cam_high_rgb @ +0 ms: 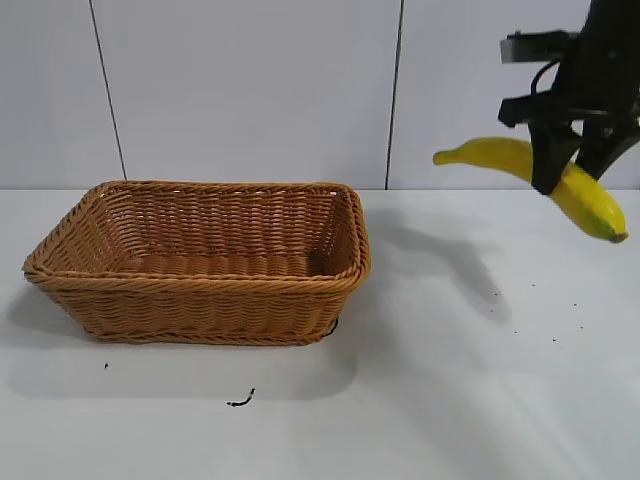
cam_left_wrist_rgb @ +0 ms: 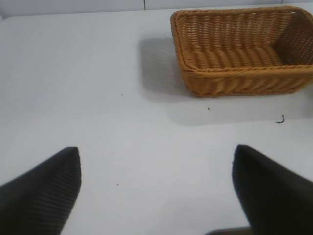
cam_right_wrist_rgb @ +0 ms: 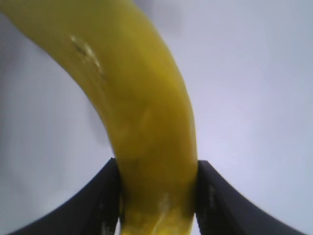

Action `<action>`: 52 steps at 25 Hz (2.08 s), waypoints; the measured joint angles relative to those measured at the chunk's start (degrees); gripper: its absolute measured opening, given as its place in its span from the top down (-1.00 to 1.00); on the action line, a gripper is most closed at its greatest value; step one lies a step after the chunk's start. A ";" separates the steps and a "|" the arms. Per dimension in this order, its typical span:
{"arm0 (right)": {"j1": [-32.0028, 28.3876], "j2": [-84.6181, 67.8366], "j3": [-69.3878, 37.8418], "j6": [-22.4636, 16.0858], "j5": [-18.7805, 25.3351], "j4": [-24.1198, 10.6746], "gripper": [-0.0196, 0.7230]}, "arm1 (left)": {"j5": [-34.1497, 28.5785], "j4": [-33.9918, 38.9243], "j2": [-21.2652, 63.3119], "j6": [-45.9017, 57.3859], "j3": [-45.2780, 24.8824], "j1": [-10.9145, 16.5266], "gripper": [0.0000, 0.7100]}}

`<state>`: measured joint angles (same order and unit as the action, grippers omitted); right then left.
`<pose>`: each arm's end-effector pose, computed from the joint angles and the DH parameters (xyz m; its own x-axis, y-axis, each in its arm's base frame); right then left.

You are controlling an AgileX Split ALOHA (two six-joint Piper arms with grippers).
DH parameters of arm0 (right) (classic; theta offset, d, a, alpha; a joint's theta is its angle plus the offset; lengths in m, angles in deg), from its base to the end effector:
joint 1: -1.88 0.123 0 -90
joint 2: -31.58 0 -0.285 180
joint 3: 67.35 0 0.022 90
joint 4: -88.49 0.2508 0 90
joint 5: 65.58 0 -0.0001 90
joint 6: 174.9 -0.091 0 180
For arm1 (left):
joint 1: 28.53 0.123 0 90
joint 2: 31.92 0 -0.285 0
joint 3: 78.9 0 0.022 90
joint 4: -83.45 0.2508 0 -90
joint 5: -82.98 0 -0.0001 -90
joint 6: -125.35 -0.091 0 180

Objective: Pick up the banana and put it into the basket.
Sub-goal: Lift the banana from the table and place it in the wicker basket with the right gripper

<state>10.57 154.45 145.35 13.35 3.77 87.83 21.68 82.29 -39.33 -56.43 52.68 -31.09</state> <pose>0.4324 0.0651 0.2984 -0.8942 -0.2859 -0.3446 -0.2823 0.9573 -0.0616 -0.0066 -0.0013 0.2772 -0.4541 0.0417 -0.8900 0.0702 0.9975 0.0109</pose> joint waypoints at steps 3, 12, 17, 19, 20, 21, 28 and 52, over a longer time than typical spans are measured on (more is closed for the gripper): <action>4.56 0.00 2.27 3.48 0.02 -0.04 0.16 | 0.00 0.00 0.00 0.00 0.00 0.00 -0.79; 20.70 1.32 3.06 11.88 -12.93 -0.11 0.16 | 0.00 0.00 0.00 0.00 0.00 0.00 -0.79; 27.16 6.24 3.13 17.78 -20.16 -0.13 0.16 | 0.00 0.00 0.00 0.00 0.00 0.00 -0.79; 28.78 8.69 3.13 19.55 -21.69 -0.28 0.16 | 0.00 0.00 0.00 0.00 0.00 0.00 -0.79; 29.25 9.71 3.13 19.78 -21.90 -0.27 0.16 | 0.00 0.00 0.00 0.00 0.00 0.00 -0.79; 29.50 10.85 3.13 19.94 -21.96 -0.40 0.16 | 0.00 0.00 0.00 0.00 0.00 0.00 -0.79; 29.49 18.78 3.13 17.20 -22.90 -4.80 0.16 | 0.00 0.00 0.00 0.00 0.00 0.00 -0.79; 29.32 14.76 5.98 1.29 -16.89 -6.07 -0.82 | 0.00 0.00 0.00 0.00 0.00 0.00 -0.79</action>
<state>39.89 169.21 151.33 14.64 -13.12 81.77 21.68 82.29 -39.33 -56.43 52.68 -31.09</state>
